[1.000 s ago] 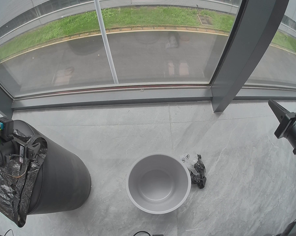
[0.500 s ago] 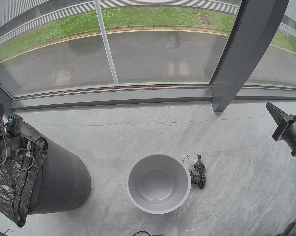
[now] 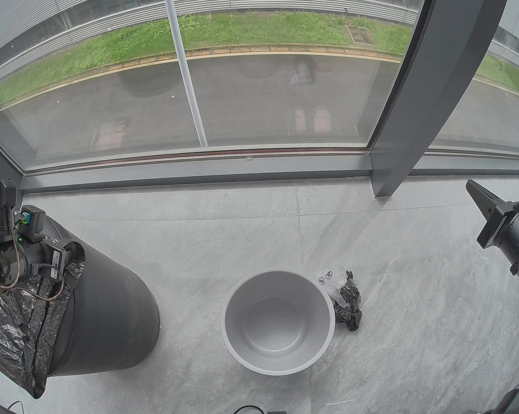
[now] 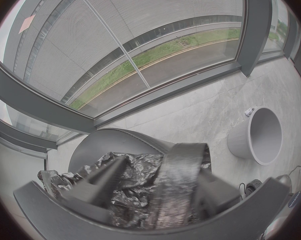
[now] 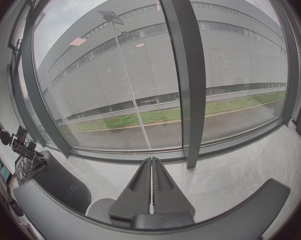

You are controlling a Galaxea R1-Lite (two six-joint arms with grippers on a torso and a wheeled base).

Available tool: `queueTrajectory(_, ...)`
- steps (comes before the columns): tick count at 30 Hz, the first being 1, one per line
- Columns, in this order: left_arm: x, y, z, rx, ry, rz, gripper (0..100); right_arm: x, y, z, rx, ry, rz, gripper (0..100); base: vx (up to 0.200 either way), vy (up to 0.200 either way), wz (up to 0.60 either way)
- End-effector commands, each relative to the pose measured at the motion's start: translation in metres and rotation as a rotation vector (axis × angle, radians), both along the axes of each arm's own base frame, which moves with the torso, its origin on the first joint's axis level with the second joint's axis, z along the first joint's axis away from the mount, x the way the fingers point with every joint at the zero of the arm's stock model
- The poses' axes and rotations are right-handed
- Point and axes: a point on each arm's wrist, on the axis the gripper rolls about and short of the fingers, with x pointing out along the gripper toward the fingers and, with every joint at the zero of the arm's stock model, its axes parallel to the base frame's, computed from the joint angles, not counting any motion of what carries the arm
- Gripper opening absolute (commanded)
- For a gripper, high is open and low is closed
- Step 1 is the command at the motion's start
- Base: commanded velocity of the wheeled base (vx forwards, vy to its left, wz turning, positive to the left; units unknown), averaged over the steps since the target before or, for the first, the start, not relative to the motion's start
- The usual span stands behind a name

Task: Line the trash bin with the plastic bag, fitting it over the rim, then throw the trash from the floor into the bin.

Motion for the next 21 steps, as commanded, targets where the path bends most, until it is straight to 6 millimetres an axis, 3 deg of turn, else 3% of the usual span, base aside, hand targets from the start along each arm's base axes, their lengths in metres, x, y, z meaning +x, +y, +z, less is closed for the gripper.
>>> queueTrajectory(1, -0.004, -0.001, 0.003, -0.004, -0.015, -0.008, 0, -0.001, 0.0, 0.0, 0.0, -0.003, 0.001, 0, 0.0, 0.0, 0.0)
queueTrajectory(10, -0.006, -0.007, 0.0, -0.01, -0.134, -0.039, 0, -0.002, 0.0, 0.001, 0.001, -0.006, 0.003, 0, 0.0, 0.0, 0.0)
queueTrajectory(16, -0.01, -0.028, 0.01, -0.113, -0.344, -0.183, 0, -0.001, 0.0, -0.001, -0.002, 0.003, 0.003, 0, 0.0, 0.0, 0.0)
queueTrajectory(21, -0.018, -0.063, 0.027, -0.348, -0.435, -0.298, 0, -0.002, 0.002, 0.0, 0.0, 0.0, 0.009, 0, 0.0, 0.0, 0.0)
